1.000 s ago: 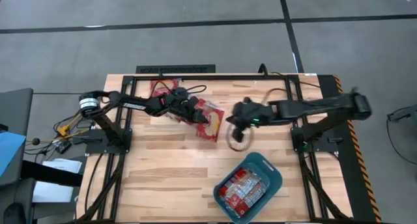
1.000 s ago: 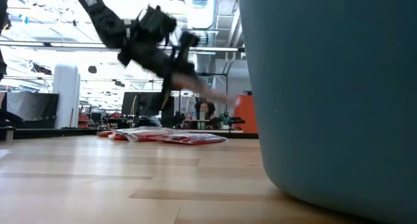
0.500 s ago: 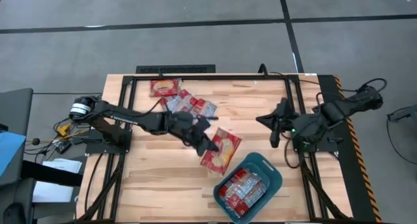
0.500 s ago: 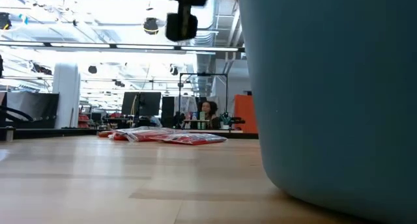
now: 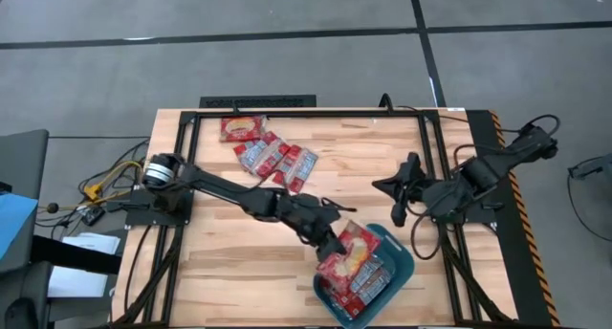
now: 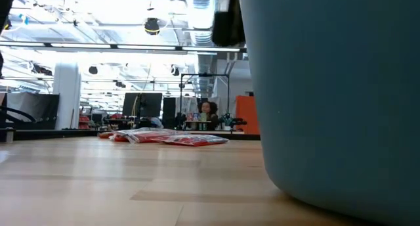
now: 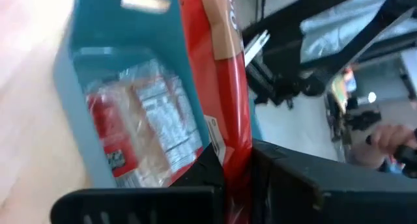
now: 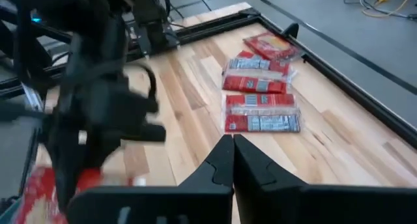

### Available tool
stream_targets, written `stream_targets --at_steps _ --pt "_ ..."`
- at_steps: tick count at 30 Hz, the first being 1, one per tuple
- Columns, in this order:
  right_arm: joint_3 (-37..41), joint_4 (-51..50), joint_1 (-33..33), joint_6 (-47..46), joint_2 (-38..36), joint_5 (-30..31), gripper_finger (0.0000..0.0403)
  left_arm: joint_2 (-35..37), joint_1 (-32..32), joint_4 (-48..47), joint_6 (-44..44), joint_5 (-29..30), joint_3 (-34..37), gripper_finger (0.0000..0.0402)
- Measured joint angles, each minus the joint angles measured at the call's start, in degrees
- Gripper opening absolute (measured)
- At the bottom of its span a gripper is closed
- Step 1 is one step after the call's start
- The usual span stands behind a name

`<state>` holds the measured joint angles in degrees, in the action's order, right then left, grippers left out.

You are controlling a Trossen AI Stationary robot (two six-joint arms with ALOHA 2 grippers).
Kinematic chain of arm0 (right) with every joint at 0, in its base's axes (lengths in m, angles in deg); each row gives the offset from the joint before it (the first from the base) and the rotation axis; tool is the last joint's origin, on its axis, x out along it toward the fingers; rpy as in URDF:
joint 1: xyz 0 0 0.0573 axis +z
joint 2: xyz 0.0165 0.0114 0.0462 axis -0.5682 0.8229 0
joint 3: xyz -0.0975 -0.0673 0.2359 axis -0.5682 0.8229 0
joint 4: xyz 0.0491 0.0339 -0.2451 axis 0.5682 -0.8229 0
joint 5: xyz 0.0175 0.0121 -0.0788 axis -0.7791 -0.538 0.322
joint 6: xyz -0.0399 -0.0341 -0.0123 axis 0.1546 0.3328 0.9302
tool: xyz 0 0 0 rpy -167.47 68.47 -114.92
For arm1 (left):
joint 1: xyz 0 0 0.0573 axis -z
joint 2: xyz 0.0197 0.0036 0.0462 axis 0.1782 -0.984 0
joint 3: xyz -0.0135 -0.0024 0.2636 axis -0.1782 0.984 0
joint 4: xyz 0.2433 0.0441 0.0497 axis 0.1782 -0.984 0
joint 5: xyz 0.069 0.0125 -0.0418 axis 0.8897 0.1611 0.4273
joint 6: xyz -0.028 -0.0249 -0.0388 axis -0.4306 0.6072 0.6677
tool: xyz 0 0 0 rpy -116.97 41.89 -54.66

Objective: Sort popcorn bags into baskets
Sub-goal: Put the popcorn bag into the blue container

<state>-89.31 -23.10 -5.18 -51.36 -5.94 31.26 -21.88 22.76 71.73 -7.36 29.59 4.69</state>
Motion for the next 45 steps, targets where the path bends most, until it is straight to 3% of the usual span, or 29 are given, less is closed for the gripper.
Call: stream_targets --at_steps 14,22,27,35,40,45 --pt "0.0 -0.3 1.8 -0.9 3.1 0.0 0.0036 -13.4 0.5 0.6 4.4 -9.7 -8.8 0.0006" --pt "0.0 -0.3 1.6 -0.9 3.1 0.0 0.0019 -15.1 1.1 1.1 5.3 -9.1 -8.9 0.0019" --pt "0.0 -0.3 1.6 -0.9 3.1 0.0 0.0027 -15.1 1.7 2.4 4.4 -7.5 -8.9 0.0053" --pt "0.0 -0.3 1.6 -0.8 3.1 0.0 0.0037 -15.0 2.4 2.2 2.2 -8.5 -8.9 0.0148" --pt "0.0 -1.1 1.6 -0.8 3.1 0.0 0.0027 -14.6 0.2 2.0 2.1 -16.2 -8.9 0.0198" --pt "0.0 -1.1 1.6 -0.8 3.1 0.0 0.0022 -11.7 -2.8 0.0 3.1 -25.2 -8.9 0.0214"
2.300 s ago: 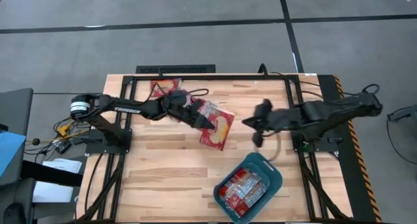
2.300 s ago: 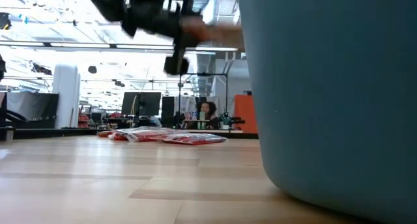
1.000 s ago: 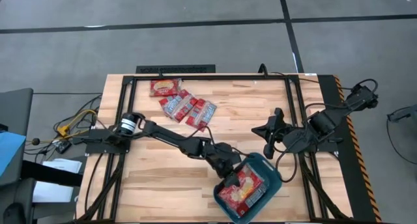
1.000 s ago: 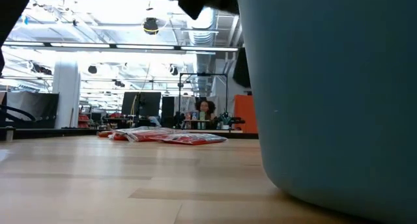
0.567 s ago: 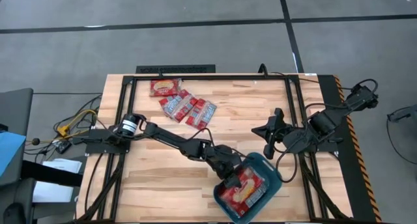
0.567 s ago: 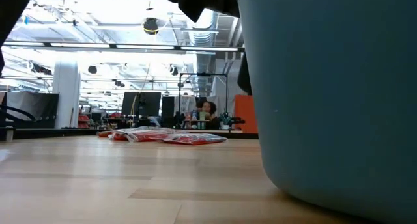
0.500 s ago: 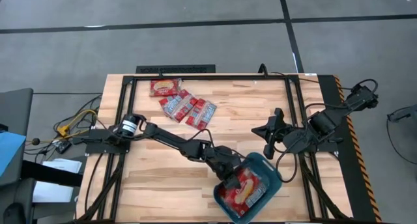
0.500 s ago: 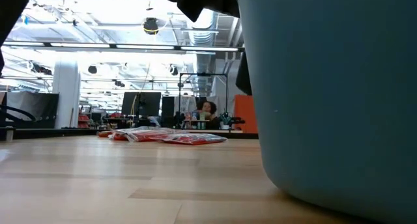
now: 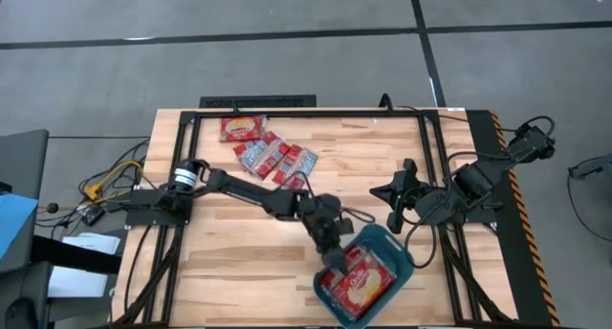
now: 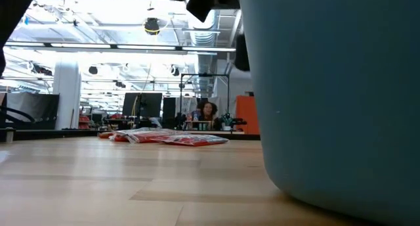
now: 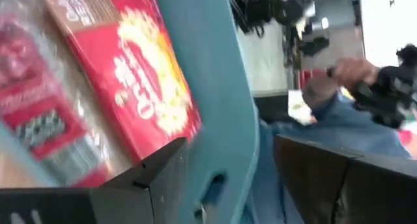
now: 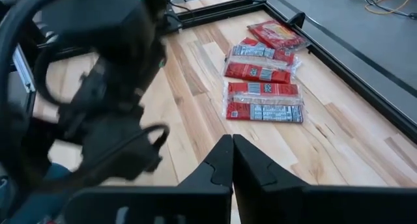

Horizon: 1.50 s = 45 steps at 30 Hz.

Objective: Sort popcorn bags into baskets
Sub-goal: Put the popcorn bag into the blue container

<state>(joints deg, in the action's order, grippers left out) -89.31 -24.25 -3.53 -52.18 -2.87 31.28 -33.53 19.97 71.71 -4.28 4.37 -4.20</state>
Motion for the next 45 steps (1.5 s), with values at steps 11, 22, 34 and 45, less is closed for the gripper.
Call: stream_targets --at_steps 11,22,34,45 --pt "0.1 0.1 -1.4 0.0 0.0 0.2 0.0039 20.0 -8.1 -53.8 -28.3 22.8 0.0 0.0215" --pt "2.2 3.9 -13.2 0.4 6.6 1.7 0.0023 29.8 -24.0 -54.8 -36.5 36.8 12.4 0.0215" --pt "2.1 27.6 -28.5 18.4 26.8 -8.7 0.0026 29.5 -42.3 -15.6 -29.9 20.0 39.9 0.0215" --pt "1.8 49.6 -40.5 20.9 47.0 -21.4 0.0018 29.5 -43.0 -14.7 -30.6 20.3 42.2 0.0215"
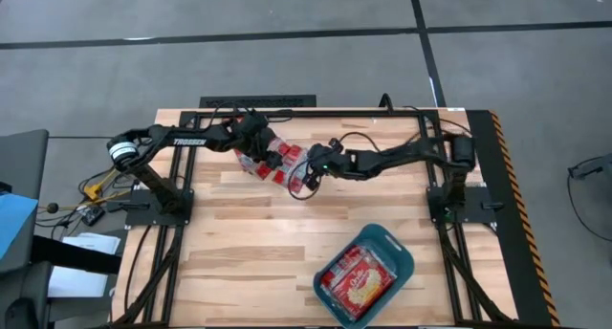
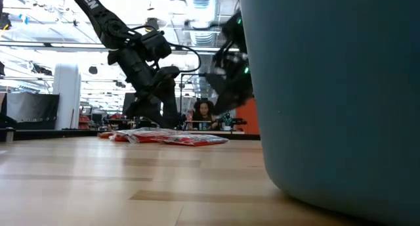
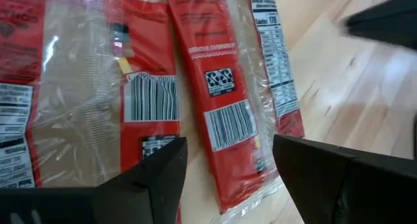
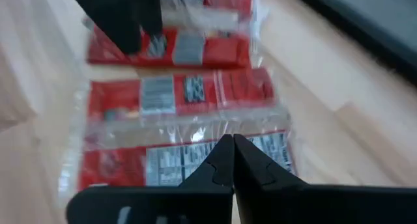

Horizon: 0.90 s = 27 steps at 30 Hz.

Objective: Sort popcorn bags into baskets
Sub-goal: Put the popcorn bag into the blue container

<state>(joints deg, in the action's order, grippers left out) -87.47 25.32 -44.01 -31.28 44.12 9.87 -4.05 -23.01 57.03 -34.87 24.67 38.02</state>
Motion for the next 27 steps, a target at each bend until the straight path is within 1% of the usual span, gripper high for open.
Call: stream_targets --at_steps 7,11,16,18,22,27 --pt "-3.0 0.2 -0.6 -0.4 7.5 -2.8 0.0018 0.0 0.3 0.9 0.9 0.6 0.0 0.0215" --pt "-3.7 0.5 -0.3 -0.6 9.8 -3.9 0.0015 0.0 1.1 0.9 1.2 1.7 0.0 0.0215" --pt "-3.8 -3.8 1.3 -1.9 9.8 -3.3 0.0023 0.0 2.3 0.9 2.5 2.6 0.0 0.0215" --pt "-3.7 -7.2 2.5 -2.7 8.6 -3.3 0.0025 0.0 3.0 0.7 2.6 3.2 0.0 0.0215" --pt "-3.7 -11.8 5.5 -4.3 7.2 -1.5 0.002 0.0 4.4 0.8 3.4 3.7 0.0 0.0215" --pt "-3.5 -13.4 8.2 -5.1 6.4 -0.8 0.0016 -0.6 6.7 0.9 3.8 5.9 0.0 0.0215"
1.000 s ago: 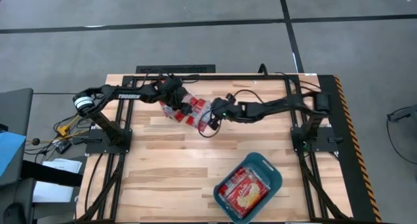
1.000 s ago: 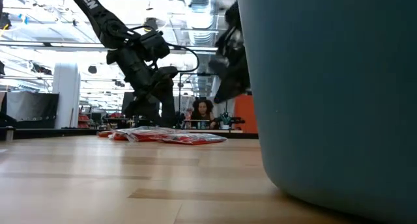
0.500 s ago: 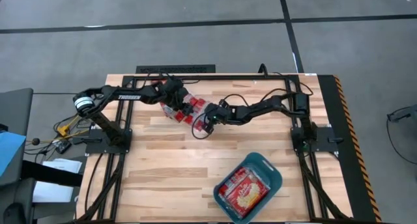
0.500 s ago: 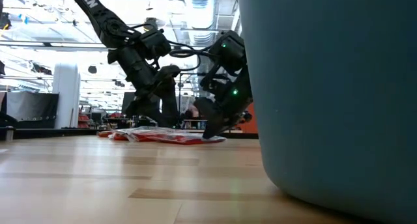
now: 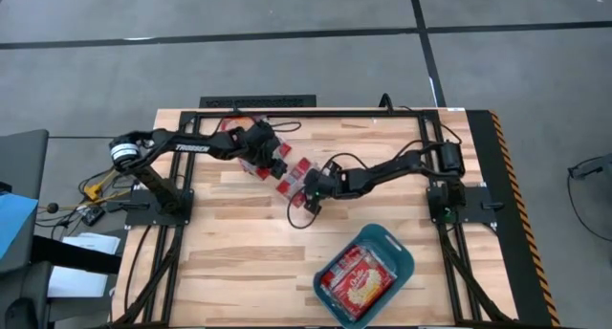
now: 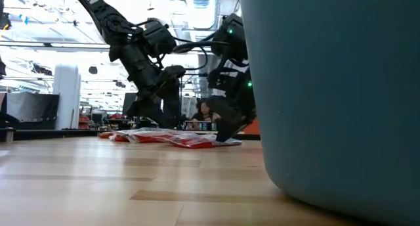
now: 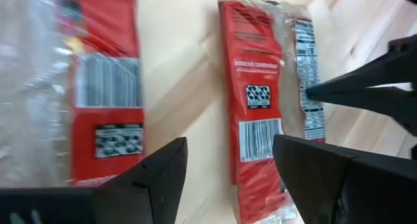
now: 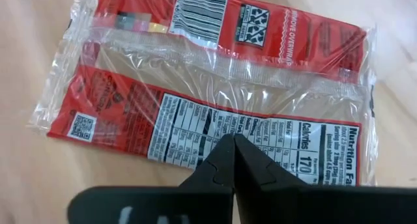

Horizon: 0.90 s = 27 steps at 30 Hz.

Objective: Sort popcorn bags into baskets
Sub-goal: Put the popcorn bag into the blue container

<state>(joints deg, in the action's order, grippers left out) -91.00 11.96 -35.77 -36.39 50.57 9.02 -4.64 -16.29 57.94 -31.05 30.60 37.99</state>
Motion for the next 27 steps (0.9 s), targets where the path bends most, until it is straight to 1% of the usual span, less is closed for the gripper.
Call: stream_targets --at_steps 2,4,6,9,12,14,18,21,23,24,27 --pt "0.0 -0.2 0.5 -1.1 0.0 0.0 0.0019 -0.6 0.6 -0.4 1.3 -0.8 0.0 0.0215" --pt "0.0 -0.7 0.9 -2.1 0.0 0.0 0.0025 -2.4 1.7 2.0 2.2 -1.6 -0.2 0.0215" --pt "0.0 -1.0 1.1 -2.4 0.0 0.0 0.0029 -4.2 2.4 1.7 2.7 -2.6 0.0 0.0215" --pt "0.0 -1.3 1.2 -2.4 0.0 0.1 0.003 -7.9 3.1 5.5 3.5 -4.8 0.0 0.0215" --pt "0.0 -1.4 1.2 -2.4 0.0 0.0 0.0023 -11.0 3.7 11.0 5.8 -8.0 -0.2 0.0215" --pt "0.0 -1.4 1.2 -2.1 0.0 -0.1 0.0019 -12.5 4.1 13.4 7.0 -8.9 -0.2 0.0215" --pt "0.0 -0.8 1.2 -0.9 0.0 -0.1 0.0017 -14.0 4.5 15.5 7.7 -10.1 -0.4 0.0215" --pt "0.0 -0.7 1.0 -0.9 0.0 -0.1 0.0024 -14.2 4.5 15.5 8.3 -11.1 -0.3 0.0211" --pt "0.0 -0.6 0.8 -0.7 0.0 -0.3 0.003 -14.3 4.6 15.5 9.1 -11.6 -0.3 0.0194" --pt "0.0 -0.5 0.7 -0.7 0.0 -0.4 0.0032 -14.3 4.6 15.5 9.5 -11.9 -0.3 0.0179" --pt "0.1 -1.1 1.0 -0.2 -1.0 -0.6 0.0033 -14.3 4.7 15.3 10.5 -11.8 -0.3 0.0117"
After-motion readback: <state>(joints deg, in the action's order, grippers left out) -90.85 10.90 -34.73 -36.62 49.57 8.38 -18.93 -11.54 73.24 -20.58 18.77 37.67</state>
